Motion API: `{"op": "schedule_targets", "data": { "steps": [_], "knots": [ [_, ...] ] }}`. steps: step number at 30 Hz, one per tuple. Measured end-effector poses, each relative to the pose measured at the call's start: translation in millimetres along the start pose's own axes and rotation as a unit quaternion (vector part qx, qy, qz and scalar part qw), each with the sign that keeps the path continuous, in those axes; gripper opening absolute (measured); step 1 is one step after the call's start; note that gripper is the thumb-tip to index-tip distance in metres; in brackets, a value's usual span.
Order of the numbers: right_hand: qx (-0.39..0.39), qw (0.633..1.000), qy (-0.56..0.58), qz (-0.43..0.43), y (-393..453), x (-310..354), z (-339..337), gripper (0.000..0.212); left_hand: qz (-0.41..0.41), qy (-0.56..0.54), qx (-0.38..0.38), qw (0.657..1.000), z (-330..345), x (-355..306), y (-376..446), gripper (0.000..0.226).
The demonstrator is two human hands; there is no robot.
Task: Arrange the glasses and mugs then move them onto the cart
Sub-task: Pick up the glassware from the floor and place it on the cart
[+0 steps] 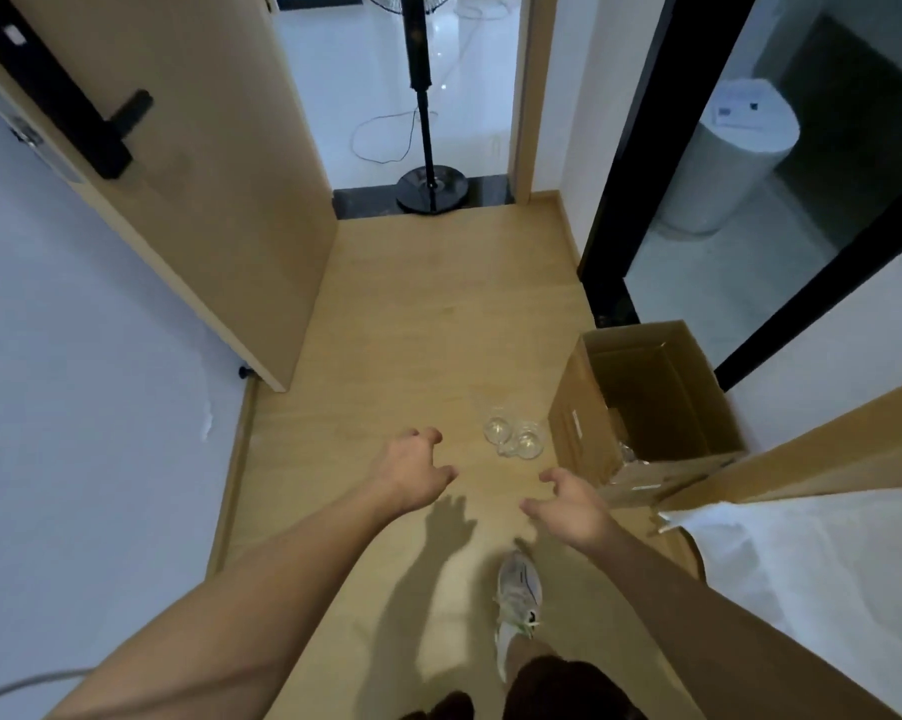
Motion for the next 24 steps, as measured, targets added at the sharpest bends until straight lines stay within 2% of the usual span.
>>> {"op": "schedule_targets", "data": {
  "steps": [3, 6, 10, 12, 14, 17, 24],
  "knots": [
    [0.019, 0.998, 0.054, 0.008, 48, 12, -16, 0.062, -0.004, 0.027, 0.013, 1.000, -18, -17, 42, 0.061],
    [0.028, 0.996, 0.086, 0.011, 95, 10, -26, 0.064, -0.014, 0.008, 0.026, 1.000, -26, -32, 78, 0.059],
    [0.027, 0.990, 0.131, 0.034, 127, 6, -36, 0.056, -0.004, 0.016, 0.042, 0.999, -32, -49, 117, 0.055],
    [0.017, 0.986, 0.155, 0.054, 143, 3, -41, 0.058, -0.007, 0.009, 0.052, 0.999, -30, -53, 144, 0.054],
    [0.007, 0.985, 0.157, 0.073, 158, 3, -45, 0.061, -0.007, -0.003, 0.061, 0.998, -23, -56, 173, 0.055],
    [-0.002, 0.978, 0.179, 0.102, 184, 0, -41, 0.053, 0.013, -0.004, 0.083, 0.996, -7, -64, 212, 0.054],
    [-0.065, 0.956, 0.201, 0.203, 252, -36, -4, 0.054, 0.029, -0.024, 0.195, 0.980, 71, -60, 302, 0.051]
  ]
}}
Point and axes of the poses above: each hand's wrist, its own y-axis towards the middle knuckle, its own z-axis out of the palm, x = y × z, the point moved 10 cm from there along y, towards the middle knuckle, and after that the axes turned 15 degrees about y, right-handed, at the moved point
